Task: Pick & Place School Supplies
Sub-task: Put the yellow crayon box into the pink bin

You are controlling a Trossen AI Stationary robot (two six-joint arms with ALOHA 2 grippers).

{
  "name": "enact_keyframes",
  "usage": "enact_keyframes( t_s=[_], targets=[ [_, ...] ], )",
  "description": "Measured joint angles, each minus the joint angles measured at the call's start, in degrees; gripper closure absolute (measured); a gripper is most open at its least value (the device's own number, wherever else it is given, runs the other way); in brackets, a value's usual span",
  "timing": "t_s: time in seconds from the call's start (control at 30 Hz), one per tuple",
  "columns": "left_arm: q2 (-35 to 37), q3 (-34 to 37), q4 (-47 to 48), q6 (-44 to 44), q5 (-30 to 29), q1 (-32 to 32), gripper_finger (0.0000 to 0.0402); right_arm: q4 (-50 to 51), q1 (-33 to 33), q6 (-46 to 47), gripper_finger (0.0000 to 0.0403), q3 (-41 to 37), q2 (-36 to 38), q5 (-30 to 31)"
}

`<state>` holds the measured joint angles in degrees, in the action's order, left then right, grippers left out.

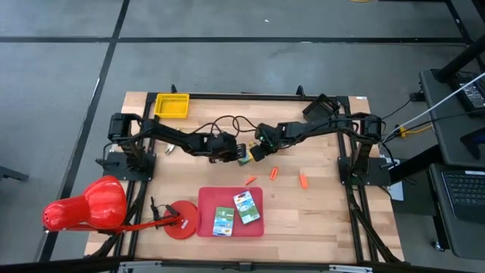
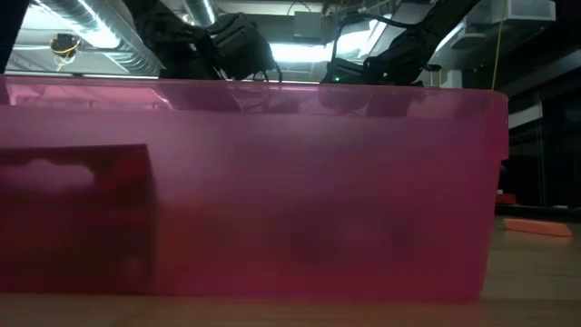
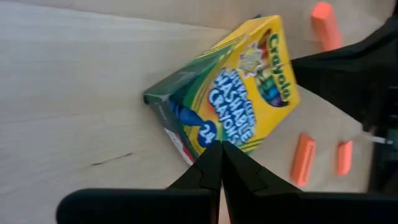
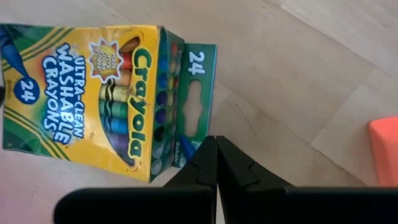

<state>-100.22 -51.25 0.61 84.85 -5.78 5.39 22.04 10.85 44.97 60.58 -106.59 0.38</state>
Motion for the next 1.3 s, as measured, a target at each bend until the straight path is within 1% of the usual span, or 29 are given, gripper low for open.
enact_keyframes(
  t_s=[0.17, 0.43, 0.67, 0.93, 1.1, 1.3],
  targets=[
    [0.17, -0.04, 3.98, -0.12, -0.86, -0.17, 0.0398, -0.05, -0.2, 0.09, 0.0403, 0.0, 0.0, 0.0],
    [0.19, -0.06, 4.98, 0.59, -1.74, -0.2, 0.0399, -0.4, -0.22, 0.22, 0.0403, 0.0, 0.0, 0.0],
    [0.19, 0.03, 10.13, 1.5, -2.39, -0.5, 0.0399, -0.19, -0.22, -0.11, 0.0403, 0.0, 0.0, -0.68],
    [0.21, -0.02, 9.99, 2.31, -3.43, -0.61, 0.0399, 0.03, -0.2, -0.37, 0.0403, 0.0, 0.0, -0.59],
    [0.89, -0.06, 4.98, 2.5, -4.13, -1.03, 0.0399, 1.35, -0.2, -0.33, 0.0403, 0.0, 0.0, 0.04],
    [0.86, -0.04, 3.84, 2.26, -3.74, -1.14, 0.0399, 1.79, 0.05, -0.43, 0.0403, 0.02, 0.04, 1.08]
  ],
)
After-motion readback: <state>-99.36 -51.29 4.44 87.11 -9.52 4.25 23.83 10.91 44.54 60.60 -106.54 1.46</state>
